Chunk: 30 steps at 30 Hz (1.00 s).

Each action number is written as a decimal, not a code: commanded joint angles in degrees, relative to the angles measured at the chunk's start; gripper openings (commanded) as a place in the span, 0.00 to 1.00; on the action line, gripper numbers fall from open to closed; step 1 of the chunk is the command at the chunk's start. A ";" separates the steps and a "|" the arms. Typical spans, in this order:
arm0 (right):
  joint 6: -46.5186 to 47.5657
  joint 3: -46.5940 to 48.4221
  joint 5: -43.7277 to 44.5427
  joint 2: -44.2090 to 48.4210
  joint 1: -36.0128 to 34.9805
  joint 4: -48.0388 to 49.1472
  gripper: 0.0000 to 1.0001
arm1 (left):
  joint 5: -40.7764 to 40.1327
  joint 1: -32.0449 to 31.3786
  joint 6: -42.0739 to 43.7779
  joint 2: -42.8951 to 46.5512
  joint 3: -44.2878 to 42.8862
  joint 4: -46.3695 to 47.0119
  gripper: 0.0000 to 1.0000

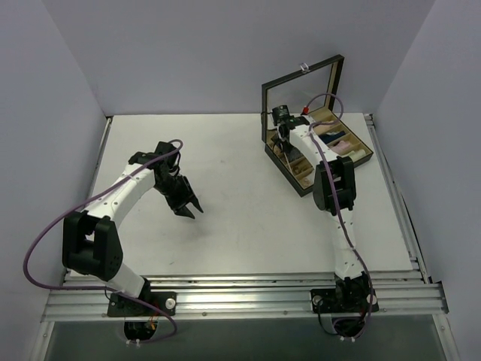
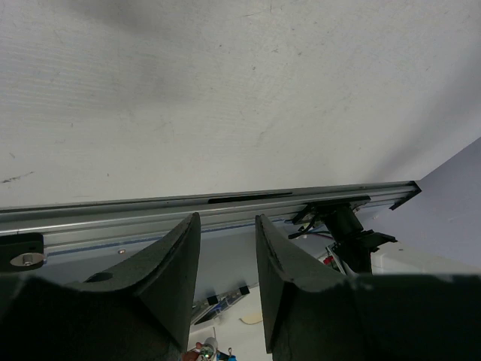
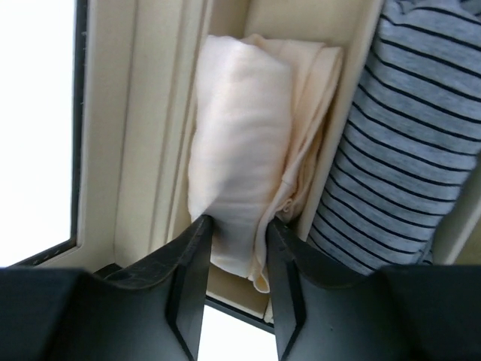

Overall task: Roll the underwear
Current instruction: Place the rolled underwear into the container

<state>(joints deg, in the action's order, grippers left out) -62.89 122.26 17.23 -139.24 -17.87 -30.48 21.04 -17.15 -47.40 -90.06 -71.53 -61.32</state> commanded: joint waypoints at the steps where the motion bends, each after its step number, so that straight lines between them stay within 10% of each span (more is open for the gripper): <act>1: 3.30 -2.71 -0.35 1.77 1.87 1.99 0.32 | -0.56 0.10 -0.15 2.70 -2.65 -0.47 0.43; 30: 9.10 -6.32 -1.15 8.10 2.93 1.90 0.49 | 0.58 -0.61 -0.24 2.87 -3.18 0.85 0.43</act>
<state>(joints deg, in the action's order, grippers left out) -56.05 118.30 13.63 -135.59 -16.78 -25.52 21.04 -17.30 -47.37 -89.14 -72.58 -61.23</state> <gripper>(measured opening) 0.487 0.433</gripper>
